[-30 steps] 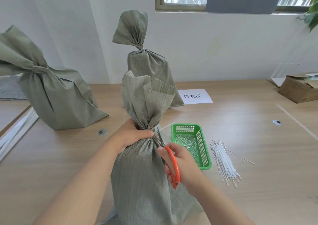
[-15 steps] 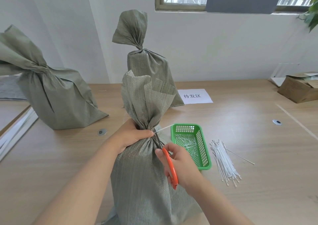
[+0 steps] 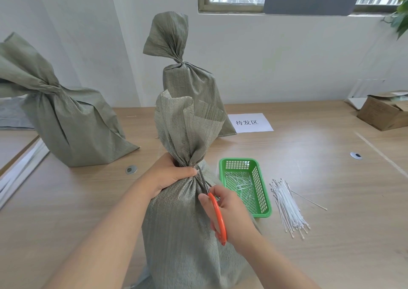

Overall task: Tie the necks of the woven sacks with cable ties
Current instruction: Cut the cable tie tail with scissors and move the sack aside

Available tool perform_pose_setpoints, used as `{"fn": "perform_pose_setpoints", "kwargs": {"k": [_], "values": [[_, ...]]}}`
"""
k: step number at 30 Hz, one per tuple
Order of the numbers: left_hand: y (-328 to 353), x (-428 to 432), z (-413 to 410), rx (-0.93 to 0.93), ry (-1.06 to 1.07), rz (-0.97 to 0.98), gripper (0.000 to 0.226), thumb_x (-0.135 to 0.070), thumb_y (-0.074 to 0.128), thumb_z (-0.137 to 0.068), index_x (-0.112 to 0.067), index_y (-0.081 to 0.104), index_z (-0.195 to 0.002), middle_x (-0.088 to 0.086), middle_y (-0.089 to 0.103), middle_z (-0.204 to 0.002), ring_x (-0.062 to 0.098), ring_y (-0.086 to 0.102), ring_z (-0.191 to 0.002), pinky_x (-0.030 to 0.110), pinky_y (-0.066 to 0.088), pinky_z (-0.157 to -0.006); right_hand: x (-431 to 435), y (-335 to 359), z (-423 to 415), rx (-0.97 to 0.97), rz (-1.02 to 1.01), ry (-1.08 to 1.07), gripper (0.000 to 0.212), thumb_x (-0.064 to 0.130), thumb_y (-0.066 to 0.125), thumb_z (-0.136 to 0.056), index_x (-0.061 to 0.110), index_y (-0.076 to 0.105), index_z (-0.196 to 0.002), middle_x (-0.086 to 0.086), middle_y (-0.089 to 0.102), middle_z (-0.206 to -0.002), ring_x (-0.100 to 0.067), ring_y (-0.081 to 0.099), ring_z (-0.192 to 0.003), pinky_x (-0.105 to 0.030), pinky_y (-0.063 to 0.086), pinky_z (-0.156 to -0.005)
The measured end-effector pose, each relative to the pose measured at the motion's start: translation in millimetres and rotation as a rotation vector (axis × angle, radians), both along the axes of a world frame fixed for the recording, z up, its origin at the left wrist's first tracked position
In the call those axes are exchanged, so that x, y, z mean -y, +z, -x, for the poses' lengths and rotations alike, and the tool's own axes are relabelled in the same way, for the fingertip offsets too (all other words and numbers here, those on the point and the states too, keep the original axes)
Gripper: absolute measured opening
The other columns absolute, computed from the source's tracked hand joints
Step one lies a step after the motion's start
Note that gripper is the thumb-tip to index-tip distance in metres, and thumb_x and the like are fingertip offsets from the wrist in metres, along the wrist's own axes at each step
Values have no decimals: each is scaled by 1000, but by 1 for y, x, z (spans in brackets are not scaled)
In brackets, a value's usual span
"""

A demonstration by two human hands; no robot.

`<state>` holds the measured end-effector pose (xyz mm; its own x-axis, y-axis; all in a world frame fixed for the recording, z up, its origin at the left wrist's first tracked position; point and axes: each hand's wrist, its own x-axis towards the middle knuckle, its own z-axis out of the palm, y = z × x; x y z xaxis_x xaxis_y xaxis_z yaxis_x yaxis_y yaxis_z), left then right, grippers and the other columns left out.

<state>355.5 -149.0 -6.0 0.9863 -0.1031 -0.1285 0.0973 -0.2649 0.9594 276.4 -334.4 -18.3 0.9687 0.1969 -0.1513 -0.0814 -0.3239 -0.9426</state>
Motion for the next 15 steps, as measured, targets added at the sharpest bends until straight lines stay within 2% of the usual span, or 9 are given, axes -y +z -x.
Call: {"fn": "perform_pose_setpoints", "kwargs": {"k": [2, 4, 8, 11, 15], "values": [[0, -1, 0, 1, 4, -1, 25, -1, 77, -83, -20, 75, -99, -6, 80, -95, 8, 74, -92, 21, 55, -79, 0, -2, 0, 28, 4, -9, 32, 38, 60, -96, 6, 54, -90, 2, 47, -51, -10, 39, -35, -23, 32, -36], [0, -1, -1, -1, 2, -2, 26, -1, 77, -83, -20, 75, -100, -5, 80, -96, 8, 74, -93, 21, 55, -80, 2, -3, -1, 22, -26, -20, 33, 39, 61, -95, 7, 54, -90, -2, 48, -53, -11, 39, -34, -23, 32, -37], [-1, 0, -1, -2, 4, 3, 28, -1, 78, -82, -19, 74, -102, -7, 80, -96, 5, 74, -93, 21, 54, -80, 6, -12, -3, 43, 21, -31, 29, 48, 62, -90, 20, 57, -82, -2, 52, -50, -17, 43, -37, -27, 35, -42], [0, 0, -1, -5, 2, 4, 29, -1, 78, -83, -25, 72, -99, -16, 79, -91, -3, 72, -87, 14, 53, -74, 15, -19, -8, 39, 2, -94, 26, 46, 65, -88, 20, 60, -86, -1, 52, -48, -19, 45, -41, -29, 36, -44], [0, -1, -1, -9, -12, -2, 31, -2, 77, -84, -28, 70, -98, -22, 77, -87, -7, 71, -83, 9, 51, -69, 41, -35, -22, 78, 143, -184, 25, 51, 67, -87, 27, 63, -87, -1, 62, -52, -18, 52, -42, -29, 42, -46]]}}
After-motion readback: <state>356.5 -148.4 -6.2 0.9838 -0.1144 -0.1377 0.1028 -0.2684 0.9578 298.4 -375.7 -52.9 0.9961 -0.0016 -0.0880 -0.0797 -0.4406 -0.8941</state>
